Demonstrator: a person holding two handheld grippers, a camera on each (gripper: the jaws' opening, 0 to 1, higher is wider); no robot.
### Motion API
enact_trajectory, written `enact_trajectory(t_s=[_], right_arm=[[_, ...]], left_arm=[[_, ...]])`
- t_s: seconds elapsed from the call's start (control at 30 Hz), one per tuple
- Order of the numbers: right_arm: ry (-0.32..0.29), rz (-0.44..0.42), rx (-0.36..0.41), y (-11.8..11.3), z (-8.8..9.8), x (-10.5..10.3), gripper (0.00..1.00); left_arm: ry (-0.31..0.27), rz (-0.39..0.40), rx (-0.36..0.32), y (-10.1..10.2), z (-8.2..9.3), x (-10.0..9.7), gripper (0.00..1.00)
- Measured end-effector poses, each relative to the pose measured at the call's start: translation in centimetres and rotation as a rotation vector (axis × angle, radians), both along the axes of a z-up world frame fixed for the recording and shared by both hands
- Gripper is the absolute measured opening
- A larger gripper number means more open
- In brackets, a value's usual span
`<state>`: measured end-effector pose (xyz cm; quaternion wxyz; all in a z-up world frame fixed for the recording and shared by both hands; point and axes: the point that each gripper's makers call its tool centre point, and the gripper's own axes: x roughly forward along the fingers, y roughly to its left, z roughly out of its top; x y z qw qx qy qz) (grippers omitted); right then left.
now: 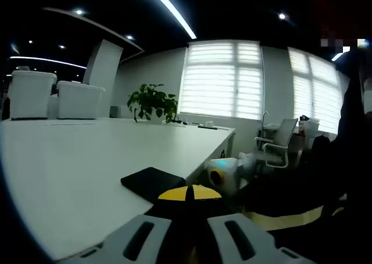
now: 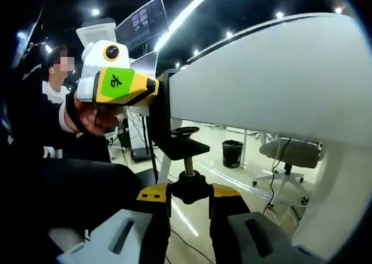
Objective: Clamp the fixed fixture on the desktop, loosen the retaining clip, secure it to the edge of the desk, and tighten the retaining clip.
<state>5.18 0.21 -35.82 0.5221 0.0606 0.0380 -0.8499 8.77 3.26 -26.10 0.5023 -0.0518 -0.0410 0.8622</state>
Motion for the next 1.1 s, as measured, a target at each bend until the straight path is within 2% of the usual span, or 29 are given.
enact_trajectory(t_s=[0.17, 0.23, 0.37, 0.47, 0.53, 0.6, 0.63, 0.8, 0.83, 0.9, 1.0, 1.1], right_arm=[[0.004, -0.003, 0.03, 0.2, 0.0, -0.1, 0.25], [0.001, -0.042, 0.06, 0.5, -0.3, -0.5, 0.3], [-0.032, -0.099, 0.055, 1.0, -0.3, -0.9, 0.37], [0.022, -0.136, 0.066, 1.3, 0.2, -0.5, 0.36], [0.03, -0.205, 0.055, 1.8, 0.5, -0.1, 0.36], [0.084, -0.262, 0.052, 2.2, 0.8, 0.7, 0.43], [0.091, -0.299, 0.065, 2.5, 0.6, 1.2, 0.46], [0.07, -0.521, 0.065, 2.2, -0.2, 2.0, 0.45], [0.058, -0.601, 0.067, 2.0, -0.6, 1.8, 0.45], [0.043, -0.699, 0.051, 1.5, -1.0, 1.9, 0.45], [0.045, -0.785, 0.012, 0.6, -0.8, 1.0, 0.46], [0.059, -0.817, 0.026, 0.5, -0.5, 0.1, 0.45]], left_arm=[[-0.004, -0.002, 0.002, 0.0, 0.0, 0.0, 0.01], [-0.003, -0.004, 0.0, 0.0, 0.0, 0.0, 0.01], [-0.005, -0.004, 0.004, 0.0, 0.0, 0.0, 0.01], [-0.007, -0.004, 0.007, 0.0, 0.0, 0.0, 0.01], [-0.009, -0.004, 0.011, -0.1, 0.1, 0.0, 0.01], [-0.008, -0.005, 0.013, -0.1, 0.1, 0.0, 0.01], [-0.008, -0.006, 0.015, -0.1, 0.1, 0.0, 0.01], [-0.008, -0.006, 0.037, -0.1, 0.2, 0.0, 0.01], [-0.007, -0.005, 0.04, -0.1, 0.2, 0.0, 0.01], [-0.008, -0.004, 0.048, -0.1, 0.3, 0.0, 0.01], [-0.006, -0.006, 0.047, -0.1, 0.3, 0.1, 0.01], [-0.005, -0.008, 0.043, -0.1, 0.2, 0.1, 0.01]])
